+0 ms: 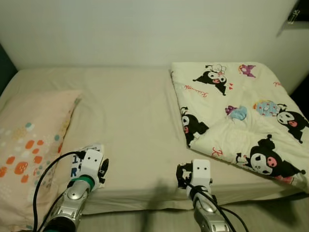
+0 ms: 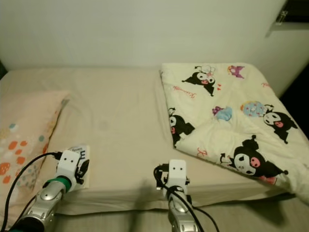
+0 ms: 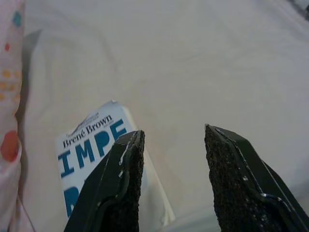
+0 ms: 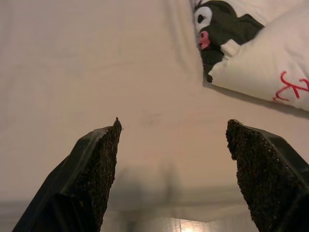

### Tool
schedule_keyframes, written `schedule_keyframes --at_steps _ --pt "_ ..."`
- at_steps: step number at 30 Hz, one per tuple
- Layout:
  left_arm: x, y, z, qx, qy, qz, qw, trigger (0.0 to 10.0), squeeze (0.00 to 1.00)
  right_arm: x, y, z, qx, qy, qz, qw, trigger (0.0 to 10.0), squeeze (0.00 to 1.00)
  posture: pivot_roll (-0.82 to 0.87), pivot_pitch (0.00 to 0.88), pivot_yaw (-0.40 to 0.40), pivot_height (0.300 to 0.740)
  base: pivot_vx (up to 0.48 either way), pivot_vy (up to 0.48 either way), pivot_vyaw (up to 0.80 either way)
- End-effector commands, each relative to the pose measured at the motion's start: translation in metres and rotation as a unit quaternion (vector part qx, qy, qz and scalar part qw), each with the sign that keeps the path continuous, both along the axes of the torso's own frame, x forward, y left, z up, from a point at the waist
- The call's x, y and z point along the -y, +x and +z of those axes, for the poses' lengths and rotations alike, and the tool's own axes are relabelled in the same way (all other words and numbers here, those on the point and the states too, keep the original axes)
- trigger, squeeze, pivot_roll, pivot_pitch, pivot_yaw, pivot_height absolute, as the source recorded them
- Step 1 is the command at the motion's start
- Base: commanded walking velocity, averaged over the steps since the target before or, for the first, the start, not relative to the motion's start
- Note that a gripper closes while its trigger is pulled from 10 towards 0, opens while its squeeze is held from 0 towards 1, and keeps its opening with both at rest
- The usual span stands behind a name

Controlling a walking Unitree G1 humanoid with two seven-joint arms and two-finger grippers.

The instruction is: Clean up the room

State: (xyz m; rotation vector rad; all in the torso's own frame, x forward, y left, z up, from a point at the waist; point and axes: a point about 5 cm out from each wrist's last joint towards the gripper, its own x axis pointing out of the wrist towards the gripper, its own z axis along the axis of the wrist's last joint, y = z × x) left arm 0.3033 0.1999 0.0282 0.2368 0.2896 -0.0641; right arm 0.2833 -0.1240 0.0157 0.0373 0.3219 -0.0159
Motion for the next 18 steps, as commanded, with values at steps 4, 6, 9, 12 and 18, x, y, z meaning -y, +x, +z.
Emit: schedule_keyframes --at_steps 4,6,9,12,18 --pt "0.0045 -0.0052 -0.0067 -0.010 -0.004 -0.002 1.000 10.0 0.00 0.0058 -0.0044 -0.0055 -0.011 -0.009 -0.009 1.000 10.0 0.00 0.04 0.023 0.050 0.740 0.000 -0.480 0.00" --pt "0.0045 -0.0052 -0.0067 -0.010 -0.004 -0.002 1.000 10.0 0.00 0.0058 -0.0044 -0.0055 -0.011 -0.009 -0.009 1.000 10.0 0.00 0.04 0.023 0.050 0.740 0.000 -0.480 0.00" --pt "0.0049 -0.0052 -0.0067 -0.009 -0.003 -0.003 1.000 10.0 0.00 0.0067 -0.0047 -0.0059 -0.012 -0.010 -0.010 1.000 10.0 0.00 0.03 0.028 0.050 0.740 0.000 -0.480 0.00" --pt "0.0053 -0.0054 -0.0069 -0.010 -0.003 -0.004 1.000 10.0 0.00 0.0072 -0.0050 -0.0061 -0.013 -0.010 -0.011 1.000 10.0 0.00 0.03 0.030 0.049 0.740 0.000 -0.480 0.00" --pt "0.0058 -0.0055 -0.0070 -0.010 -0.001 -0.006 1.000 10.0 0.00 0.0069 -0.0057 -0.0072 -0.016 -0.011 -0.011 1.000 10.0 0.00 0.04 0.032 0.047 0.740 0.000 -0.480 0.00"
